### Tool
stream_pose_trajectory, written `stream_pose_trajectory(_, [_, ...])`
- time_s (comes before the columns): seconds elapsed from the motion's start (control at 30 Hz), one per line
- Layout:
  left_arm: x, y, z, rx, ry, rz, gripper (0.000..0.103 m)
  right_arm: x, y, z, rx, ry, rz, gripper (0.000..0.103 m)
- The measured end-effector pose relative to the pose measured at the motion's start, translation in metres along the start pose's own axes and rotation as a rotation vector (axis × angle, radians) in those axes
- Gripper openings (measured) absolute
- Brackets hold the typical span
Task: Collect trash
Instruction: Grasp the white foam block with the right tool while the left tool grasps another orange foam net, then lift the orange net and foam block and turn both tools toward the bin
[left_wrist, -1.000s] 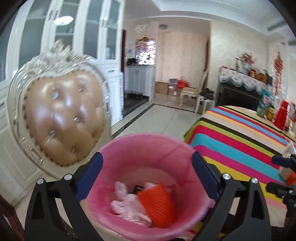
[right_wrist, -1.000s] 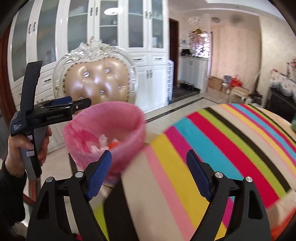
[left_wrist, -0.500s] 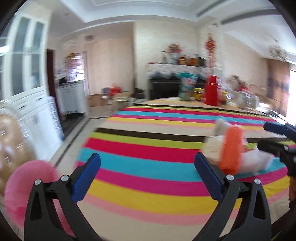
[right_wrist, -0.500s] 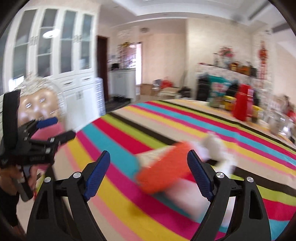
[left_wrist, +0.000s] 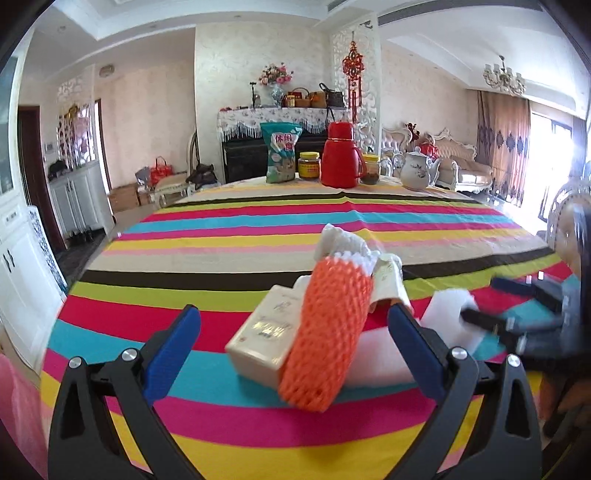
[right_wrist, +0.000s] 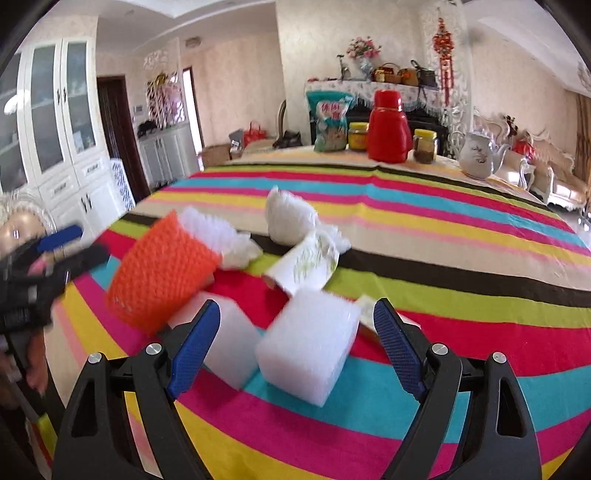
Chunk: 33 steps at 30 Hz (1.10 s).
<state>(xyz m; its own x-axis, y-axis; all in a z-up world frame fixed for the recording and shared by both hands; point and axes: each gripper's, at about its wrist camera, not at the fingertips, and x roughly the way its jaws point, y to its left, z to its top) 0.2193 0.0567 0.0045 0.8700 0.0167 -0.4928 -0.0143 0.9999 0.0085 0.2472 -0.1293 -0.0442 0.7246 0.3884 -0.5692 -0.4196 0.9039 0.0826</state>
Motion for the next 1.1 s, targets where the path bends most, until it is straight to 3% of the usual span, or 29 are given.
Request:
stream_pose_trajectory(0.17, [0.020,0.000,0.012,-0.052,0.010,-0.026,0.098,0.008,0.012,-0.009,-0.036,0.038,-0.026,0.076])
stream_pose_trajectory(0.27, [0.029,-0.003,0.007,-0.066,0.007,-0.038,0.097,0.017,0.005,-0.013,-0.010,0.075,-0.031,0.063])
stream_pose_trajectory(0.4, [0.031,-0.009,-0.005,-0.012,-0.015,-0.031,0.097,0.025,-0.004,-0.016,0.039,0.111,0.014,0.061])
stream_pose_trajectory(0.47, [0.037,-0.018,-0.009,0.054,-0.017,0.003,0.089,0.027,0.002,-0.017,0.004,0.121,-0.010,0.057])
stream_pose_trajectory(0.6, [0.052,-0.022,-0.014,0.080,0.040,-0.031,0.073,0.024,0.001,-0.017,0.003,0.128,-0.058,0.057])
stream_pose_trajectory(0.77, [0.061,-0.032,-0.021,0.119,0.058,-0.050,0.044,0.023,-0.005,-0.016,0.019,0.122,-0.066,0.057])
stream_pose_trajectory(0.93, [0.063,-0.038,-0.026,0.139,0.074,-0.073,0.028,0.015,-0.011,-0.013,0.037,0.096,-0.071,0.056])
stream_pose_trajectory(1.1, [0.055,-0.029,-0.024,0.098,0.037,-0.088,0.022,0.008,-0.012,-0.011,0.045,0.068,-0.071,0.056])
